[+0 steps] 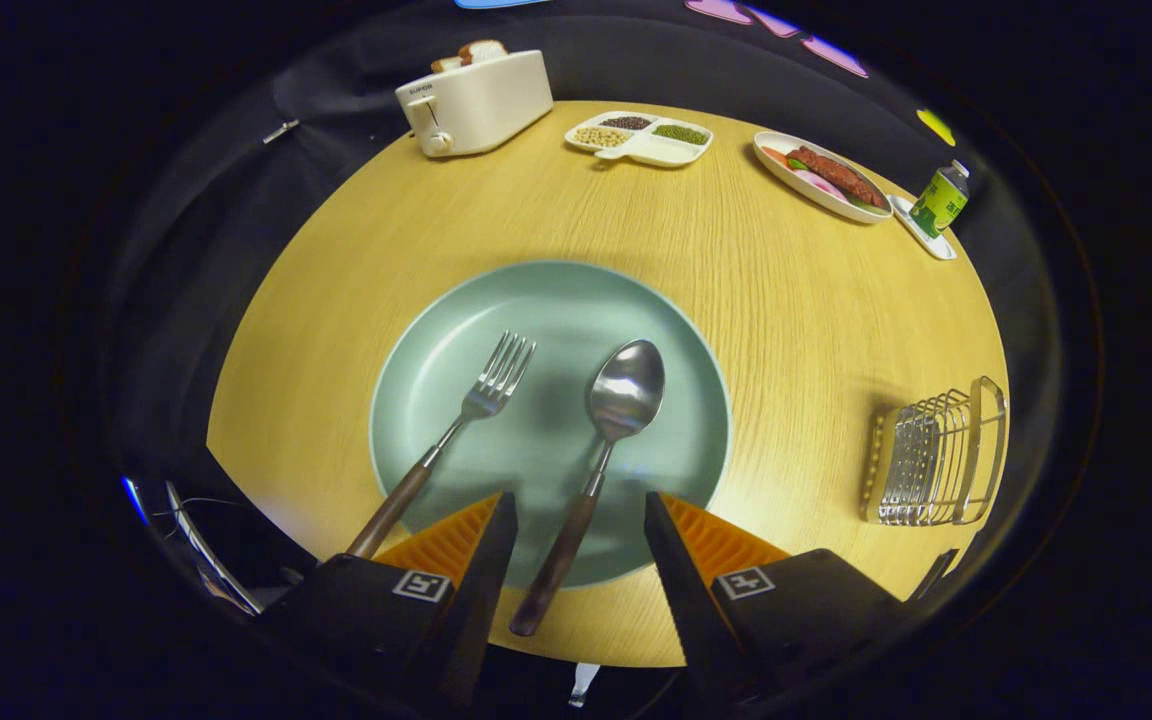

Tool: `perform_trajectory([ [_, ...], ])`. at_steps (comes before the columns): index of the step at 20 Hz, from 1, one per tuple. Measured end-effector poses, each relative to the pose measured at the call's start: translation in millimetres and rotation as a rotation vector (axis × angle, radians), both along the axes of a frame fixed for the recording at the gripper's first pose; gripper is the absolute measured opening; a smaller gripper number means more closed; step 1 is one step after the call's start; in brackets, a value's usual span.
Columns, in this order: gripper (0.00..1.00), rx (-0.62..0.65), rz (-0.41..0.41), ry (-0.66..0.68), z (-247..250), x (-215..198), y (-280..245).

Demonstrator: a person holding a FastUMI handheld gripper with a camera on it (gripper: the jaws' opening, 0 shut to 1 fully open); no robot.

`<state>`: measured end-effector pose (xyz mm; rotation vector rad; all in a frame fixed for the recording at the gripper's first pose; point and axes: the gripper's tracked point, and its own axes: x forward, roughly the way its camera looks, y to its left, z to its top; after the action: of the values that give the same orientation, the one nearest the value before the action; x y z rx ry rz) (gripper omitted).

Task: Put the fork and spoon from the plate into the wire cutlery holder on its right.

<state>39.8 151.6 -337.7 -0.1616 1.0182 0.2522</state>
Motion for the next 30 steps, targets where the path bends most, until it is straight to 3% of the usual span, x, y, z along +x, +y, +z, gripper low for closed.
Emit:
perform_trajectory([
  [4,0.45,-0.016,-0.029,0.055,-11,5,-1],
  [8,0.21,0.008,-0.042,0.092,-15,7,-2],
  [9,0.11,0.043,-0.03,0.123,-14,2,2],
  [14,0.06,0.11,-0.024,0.158,-4,-2,-3],
  [21,0.06,0.219,-0.002,0.128,56,-7,-24],
  [26,0.06,0.233,0.017,0.141,100,-18,-87],
  [30,0.06,0.194,-0.011,0.156,110,-19,-152],
])
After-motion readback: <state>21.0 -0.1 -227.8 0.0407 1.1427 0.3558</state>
